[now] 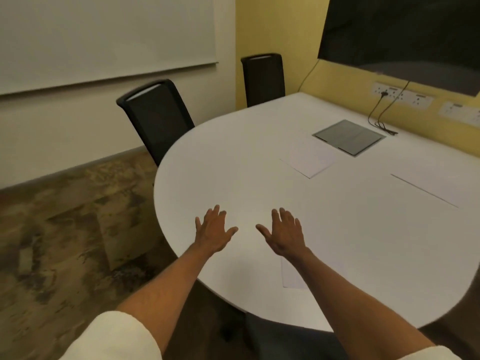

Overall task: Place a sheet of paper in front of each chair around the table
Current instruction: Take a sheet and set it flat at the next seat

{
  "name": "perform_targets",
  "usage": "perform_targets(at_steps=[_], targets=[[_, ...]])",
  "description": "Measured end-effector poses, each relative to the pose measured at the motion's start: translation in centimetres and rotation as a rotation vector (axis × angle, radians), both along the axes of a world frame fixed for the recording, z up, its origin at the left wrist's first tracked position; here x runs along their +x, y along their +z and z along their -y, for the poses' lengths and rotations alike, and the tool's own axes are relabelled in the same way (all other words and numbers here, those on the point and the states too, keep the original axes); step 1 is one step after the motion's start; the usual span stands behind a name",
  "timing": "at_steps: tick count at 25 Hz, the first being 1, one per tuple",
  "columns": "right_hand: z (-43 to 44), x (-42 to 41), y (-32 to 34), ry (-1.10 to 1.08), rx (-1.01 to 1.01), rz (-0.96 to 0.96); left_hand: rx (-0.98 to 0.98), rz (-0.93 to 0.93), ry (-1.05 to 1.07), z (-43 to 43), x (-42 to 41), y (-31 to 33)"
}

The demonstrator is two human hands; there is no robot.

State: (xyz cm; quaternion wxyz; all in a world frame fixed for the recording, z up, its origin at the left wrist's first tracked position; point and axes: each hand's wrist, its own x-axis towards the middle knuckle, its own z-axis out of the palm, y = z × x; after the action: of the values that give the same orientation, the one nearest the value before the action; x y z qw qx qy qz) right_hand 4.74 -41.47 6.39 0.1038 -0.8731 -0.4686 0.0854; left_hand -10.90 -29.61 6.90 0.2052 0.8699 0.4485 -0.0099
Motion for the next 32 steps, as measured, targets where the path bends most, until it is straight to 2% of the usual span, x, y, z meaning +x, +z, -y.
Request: perform_targets(at_steps=[4,10,17,23,27,32], targets=[[-5.9,-6.1,1.4,0.003,-0.005,-0.006,0.041,-0.086,-0.047,-4.7,-4.7,0.6],[-13.7,-13.7,2.3,-0.049,-0.010,0.039,0.147,-0.085,-0.160,-12.6,-11.1,1.9],[-20.6,-16.8,1.8,-0.122,-0.010,0.032,0.170,-0.085,-0.159,-19.3,-14.1,1.6],[-25.4,-14.6,-0.2,-0.190,-0.032,0.024,0.191,-0.107,-0.243,-24.5,-10.4,0.6],[-28.9,-10.0,-2.0,-0.280,-0.017,0.015,0.236,-0.076,-0.321,-29.7,-4.4,-0.7],[-33.3,-3.1,-3.5,-0.397,-0.021,-0.035,0.149,-0.044,-0.395,-35.1,4.1,-3.2]])
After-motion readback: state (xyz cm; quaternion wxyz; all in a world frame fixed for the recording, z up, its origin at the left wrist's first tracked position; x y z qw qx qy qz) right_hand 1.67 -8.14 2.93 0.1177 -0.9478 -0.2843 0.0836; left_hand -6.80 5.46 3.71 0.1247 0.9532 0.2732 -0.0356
